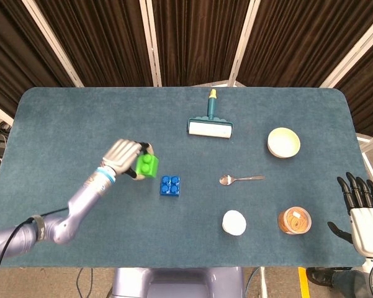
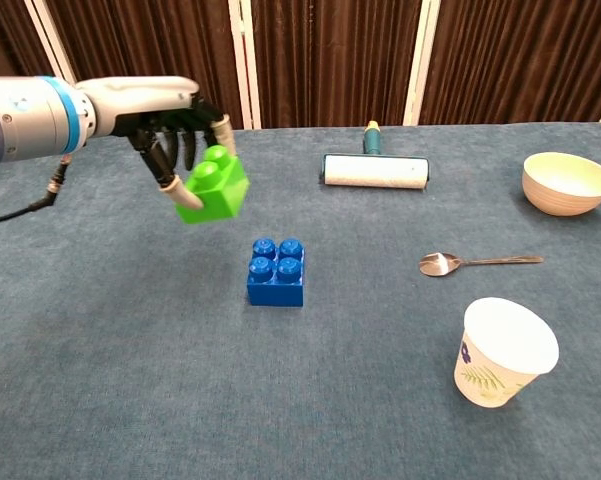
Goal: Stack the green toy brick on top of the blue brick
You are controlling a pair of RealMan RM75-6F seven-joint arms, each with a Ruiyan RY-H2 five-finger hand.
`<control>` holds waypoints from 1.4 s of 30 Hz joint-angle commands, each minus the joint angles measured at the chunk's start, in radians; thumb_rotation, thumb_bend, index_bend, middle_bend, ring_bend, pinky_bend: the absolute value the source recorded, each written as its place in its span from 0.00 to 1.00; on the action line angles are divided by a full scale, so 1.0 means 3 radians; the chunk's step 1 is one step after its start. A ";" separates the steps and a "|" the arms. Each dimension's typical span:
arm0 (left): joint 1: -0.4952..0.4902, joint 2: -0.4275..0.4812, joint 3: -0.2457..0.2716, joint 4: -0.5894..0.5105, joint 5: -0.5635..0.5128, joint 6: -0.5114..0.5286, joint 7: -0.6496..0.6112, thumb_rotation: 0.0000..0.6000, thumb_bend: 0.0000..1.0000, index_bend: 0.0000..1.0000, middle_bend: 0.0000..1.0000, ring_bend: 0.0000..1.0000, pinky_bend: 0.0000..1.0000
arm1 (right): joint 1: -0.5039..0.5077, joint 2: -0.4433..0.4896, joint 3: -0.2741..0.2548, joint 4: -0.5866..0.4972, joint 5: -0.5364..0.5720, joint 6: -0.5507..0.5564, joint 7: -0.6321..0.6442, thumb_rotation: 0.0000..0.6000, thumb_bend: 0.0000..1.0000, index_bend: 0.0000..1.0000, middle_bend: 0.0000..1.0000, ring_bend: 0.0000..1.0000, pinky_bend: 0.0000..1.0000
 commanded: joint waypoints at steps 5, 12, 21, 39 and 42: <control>-0.0272 -0.0154 0.0123 -0.0404 -0.0490 0.0401 0.0739 1.00 0.18 0.44 0.51 0.44 0.44 | -0.0015 0.0051 0.0007 -0.0001 0.0008 0.0024 0.0107 1.00 0.00 0.00 0.00 0.00 0.00; -0.0442 -0.0399 0.0191 -0.0310 -0.0815 0.0552 0.1007 1.00 0.18 0.44 0.51 0.44 0.44 | -0.0041 0.0093 0.0012 0.0007 0.0024 0.0059 0.0205 1.00 0.00 0.00 0.00 0.00 0.00; -0.0550 -0.0541 0.0247 -0.0158 -0.0963 0.0491 0.1026 1.00 0.18 0.44 0.51 0.44 0.44 | -0.0049 0.0103 0.0017 0.0009 0.0042 0.0066 0.0230 1.00 0.00 0.00 0.00 0.00 0.00; -0.0635 -0.0749 0.0273 0.0039 -0.1035 0.0588 0.1045 1.00 0.18 0.44 0.51 0.44 0.44 | -0.0042 0.0143 0.0021 -0.0009 0.0035 0.0057 0.0321 1.00 0.00 0.00 0.00 0.00 0.00; -0.0643 -0.0781 0.0277 0.0082 -0.1039 0.0592 0.1045 1.00 0.18 0.44 0.51 0.44 0.44 | -0.0044 0.0146 0.0020 -0.0011 0.0033 0.0060 0.0325 1.00 0.00 0.00 0.00 0.00 0.00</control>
